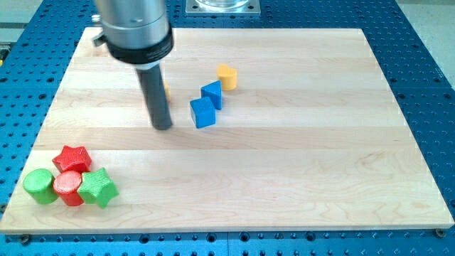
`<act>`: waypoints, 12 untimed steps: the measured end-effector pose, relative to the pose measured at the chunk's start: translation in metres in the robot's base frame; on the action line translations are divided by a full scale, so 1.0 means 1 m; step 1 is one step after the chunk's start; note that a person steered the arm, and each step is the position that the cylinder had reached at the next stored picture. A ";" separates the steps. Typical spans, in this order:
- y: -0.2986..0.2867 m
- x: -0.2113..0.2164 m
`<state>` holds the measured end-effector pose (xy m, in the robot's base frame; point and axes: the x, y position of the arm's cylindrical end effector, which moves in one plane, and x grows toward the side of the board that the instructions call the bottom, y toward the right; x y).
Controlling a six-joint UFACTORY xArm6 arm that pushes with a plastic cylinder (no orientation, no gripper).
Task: Push the yellow blocks above the blue blocks
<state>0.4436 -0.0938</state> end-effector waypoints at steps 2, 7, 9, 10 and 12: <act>0.031 -0.004; 0.060 -0.109; 0.260 -0.156; 0.270 -0.116; 0.205 -0.086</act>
<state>0.3575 0.1115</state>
